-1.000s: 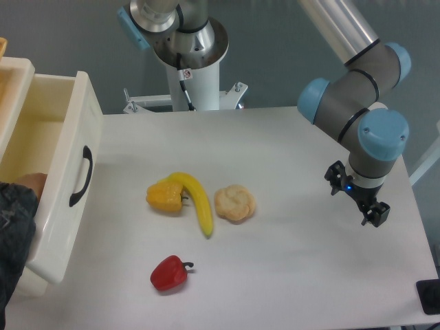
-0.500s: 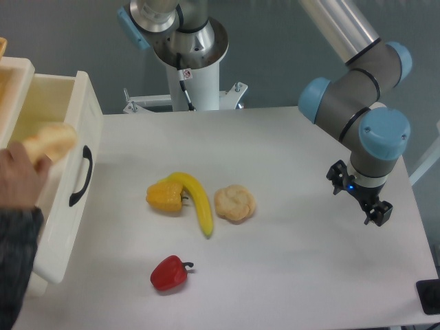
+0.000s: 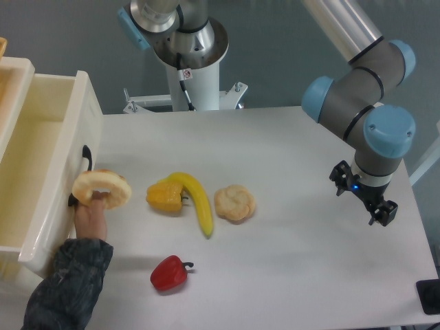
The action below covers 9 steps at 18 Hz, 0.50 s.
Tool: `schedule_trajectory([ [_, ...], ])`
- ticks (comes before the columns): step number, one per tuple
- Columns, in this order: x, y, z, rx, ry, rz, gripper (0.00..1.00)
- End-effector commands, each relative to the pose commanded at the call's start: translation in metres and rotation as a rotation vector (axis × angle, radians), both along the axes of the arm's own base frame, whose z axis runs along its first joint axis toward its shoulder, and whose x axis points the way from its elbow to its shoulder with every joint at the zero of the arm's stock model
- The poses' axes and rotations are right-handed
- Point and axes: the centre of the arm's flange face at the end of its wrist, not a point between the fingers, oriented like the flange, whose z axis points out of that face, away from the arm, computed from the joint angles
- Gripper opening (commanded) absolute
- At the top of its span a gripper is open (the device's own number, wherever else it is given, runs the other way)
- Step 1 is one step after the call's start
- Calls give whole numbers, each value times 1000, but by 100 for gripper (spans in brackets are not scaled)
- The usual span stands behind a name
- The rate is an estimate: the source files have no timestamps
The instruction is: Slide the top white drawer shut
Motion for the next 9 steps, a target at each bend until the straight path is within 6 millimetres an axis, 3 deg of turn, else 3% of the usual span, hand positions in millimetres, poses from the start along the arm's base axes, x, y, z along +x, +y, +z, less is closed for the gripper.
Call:
schedule_trajectory([
  [9,-5,-2,2,12,2,6,100],
])
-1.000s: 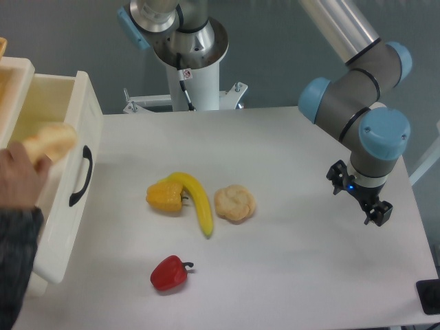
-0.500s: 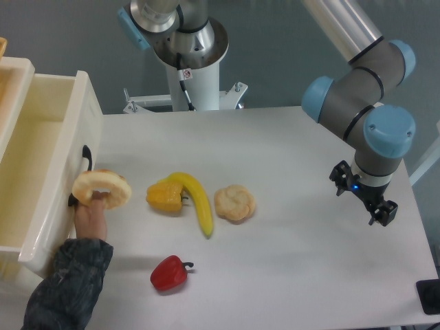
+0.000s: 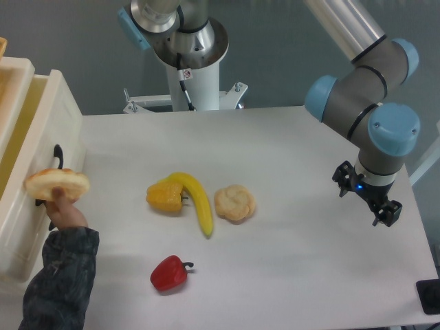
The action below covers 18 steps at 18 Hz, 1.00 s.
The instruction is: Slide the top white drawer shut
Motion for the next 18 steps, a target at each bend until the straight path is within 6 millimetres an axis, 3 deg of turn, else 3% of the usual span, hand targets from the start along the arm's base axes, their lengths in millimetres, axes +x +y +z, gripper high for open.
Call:
schedule_trajectory([
  [18,0,0,-1,5,-3,22,100],
])
